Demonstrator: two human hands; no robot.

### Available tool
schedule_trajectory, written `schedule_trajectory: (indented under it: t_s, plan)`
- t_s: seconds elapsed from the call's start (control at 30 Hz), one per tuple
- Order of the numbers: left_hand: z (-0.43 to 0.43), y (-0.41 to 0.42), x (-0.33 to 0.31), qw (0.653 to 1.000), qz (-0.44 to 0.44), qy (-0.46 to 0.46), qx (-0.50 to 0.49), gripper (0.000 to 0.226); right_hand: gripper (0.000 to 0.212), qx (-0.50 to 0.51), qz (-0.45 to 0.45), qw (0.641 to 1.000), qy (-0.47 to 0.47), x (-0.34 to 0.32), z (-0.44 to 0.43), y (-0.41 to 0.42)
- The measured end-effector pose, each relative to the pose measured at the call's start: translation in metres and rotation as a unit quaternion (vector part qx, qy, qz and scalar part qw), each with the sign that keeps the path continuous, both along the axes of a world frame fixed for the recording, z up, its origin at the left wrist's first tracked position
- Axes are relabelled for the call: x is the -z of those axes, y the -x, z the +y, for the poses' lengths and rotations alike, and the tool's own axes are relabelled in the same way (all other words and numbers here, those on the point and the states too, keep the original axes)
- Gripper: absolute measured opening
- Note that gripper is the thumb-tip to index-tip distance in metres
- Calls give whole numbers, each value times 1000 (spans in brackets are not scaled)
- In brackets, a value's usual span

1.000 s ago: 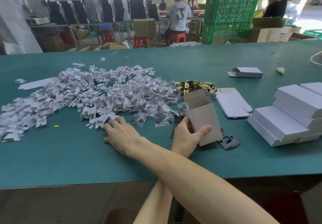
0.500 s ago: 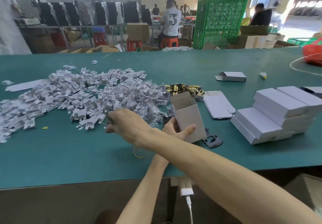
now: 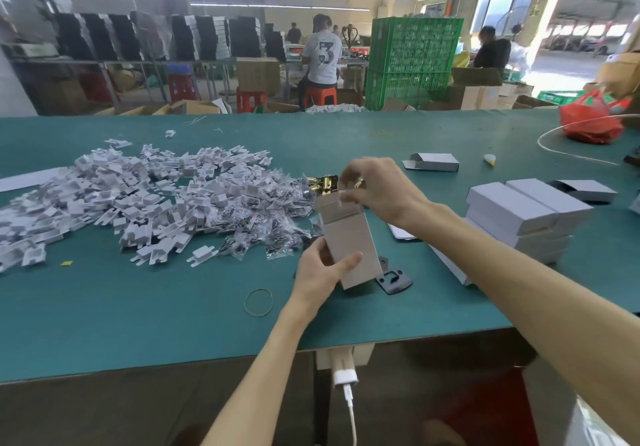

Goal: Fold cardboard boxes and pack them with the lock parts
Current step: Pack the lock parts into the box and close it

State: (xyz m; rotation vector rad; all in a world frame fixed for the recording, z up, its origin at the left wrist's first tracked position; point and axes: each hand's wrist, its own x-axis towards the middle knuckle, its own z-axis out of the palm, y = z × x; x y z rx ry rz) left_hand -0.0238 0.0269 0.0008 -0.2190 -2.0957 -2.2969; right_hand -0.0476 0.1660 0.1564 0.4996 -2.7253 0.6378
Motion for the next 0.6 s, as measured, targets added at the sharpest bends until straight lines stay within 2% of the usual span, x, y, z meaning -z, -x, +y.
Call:
schedule_trajectory:
  t_s: [0.1,0.33,0.5,0.6]
  plan:
    - [0,-1,0,1000,-2,2,2,47,17,9,-20,1000,-16,4,3,0]
    - [-1,0,-1,1000,-1,-1,3,47,14,11,13,983,-185,6,4,0]
    - [0,-2,-2,1000,-3,2,2,50,25,21,20,984,-177,11,2,-1]
    - [0,-1,-1,1000,-5,1,3,49,24,9,33,983,-178,13,-8,-2]
